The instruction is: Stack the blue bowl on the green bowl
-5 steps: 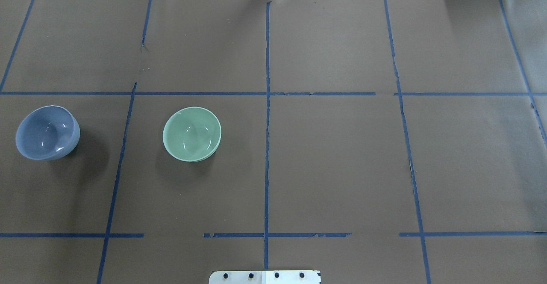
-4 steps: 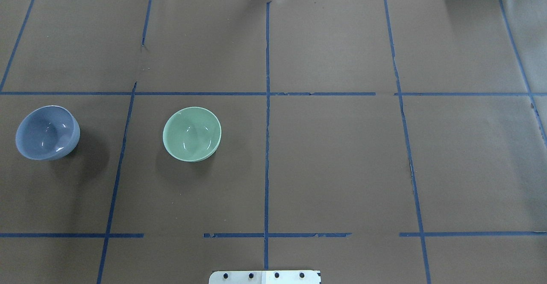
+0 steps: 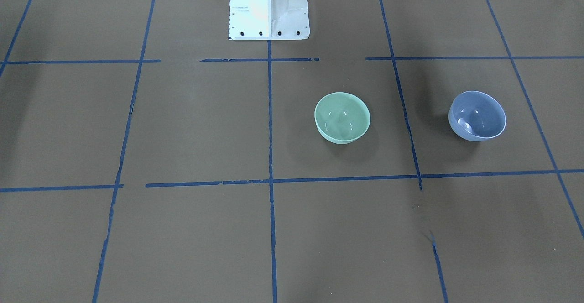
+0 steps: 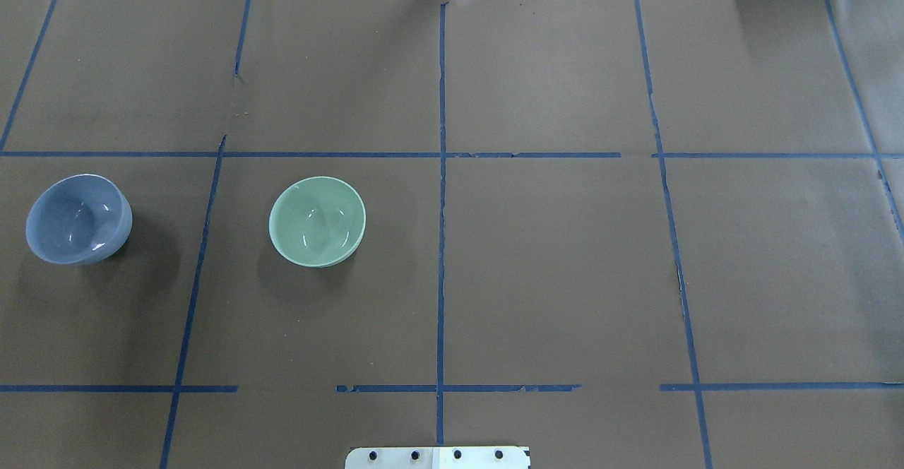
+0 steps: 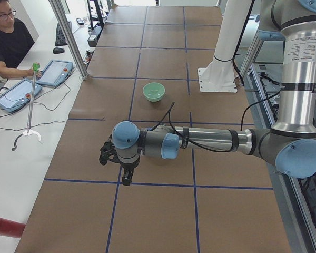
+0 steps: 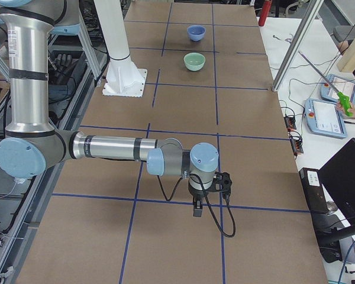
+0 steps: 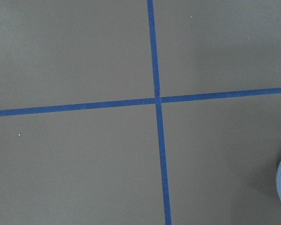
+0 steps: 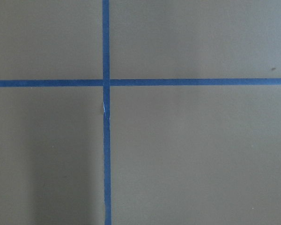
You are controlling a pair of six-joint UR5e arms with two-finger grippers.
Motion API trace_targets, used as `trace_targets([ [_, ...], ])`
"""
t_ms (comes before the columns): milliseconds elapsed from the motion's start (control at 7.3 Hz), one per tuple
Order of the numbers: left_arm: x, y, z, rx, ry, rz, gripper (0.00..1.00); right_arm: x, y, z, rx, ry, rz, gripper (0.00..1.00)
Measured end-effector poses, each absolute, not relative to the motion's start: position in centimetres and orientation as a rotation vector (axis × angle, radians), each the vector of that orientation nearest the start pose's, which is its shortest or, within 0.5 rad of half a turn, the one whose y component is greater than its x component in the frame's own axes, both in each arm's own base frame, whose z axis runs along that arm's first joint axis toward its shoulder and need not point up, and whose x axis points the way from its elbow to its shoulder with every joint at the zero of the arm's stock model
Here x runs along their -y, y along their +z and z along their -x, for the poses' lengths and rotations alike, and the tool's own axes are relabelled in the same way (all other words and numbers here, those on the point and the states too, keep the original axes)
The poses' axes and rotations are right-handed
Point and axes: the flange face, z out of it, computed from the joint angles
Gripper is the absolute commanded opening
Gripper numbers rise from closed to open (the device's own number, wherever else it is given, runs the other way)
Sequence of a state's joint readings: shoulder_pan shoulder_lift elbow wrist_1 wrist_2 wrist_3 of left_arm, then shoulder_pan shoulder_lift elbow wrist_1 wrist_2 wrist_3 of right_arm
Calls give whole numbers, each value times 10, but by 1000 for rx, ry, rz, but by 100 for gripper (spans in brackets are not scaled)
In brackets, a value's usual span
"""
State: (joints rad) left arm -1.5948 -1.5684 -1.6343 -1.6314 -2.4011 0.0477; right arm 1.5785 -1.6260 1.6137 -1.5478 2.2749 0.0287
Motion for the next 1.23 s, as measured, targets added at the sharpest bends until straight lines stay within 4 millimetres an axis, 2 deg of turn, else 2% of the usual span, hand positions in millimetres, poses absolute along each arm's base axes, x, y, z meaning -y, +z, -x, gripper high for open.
trace_targets([
  [137,499,600,67,-827,58,-158,100,469,666,-72,704,31,-3,100],
  [274,503,574,46,-838,9,-146,100,469,667,-72,704,30,-3,100],
  [411,505,545,6,-844,-59,-116,100,469,667,-72,704,30,-3,100],
  [548,498,535,-30,-837,-103,-119,100,469,666,-72,704,30,-4,100],
  [685,480,544,-60,-835,-109,-148,100,469,666,-72,704,30,-4,100],
  [959,448,584,-105,-856,-99,-181,100,469,666,-72,704,30,-3,100],
  [1233,431,613,-146,-868,-84,-173,100,469,666,-72,704,30,-3,100],
])
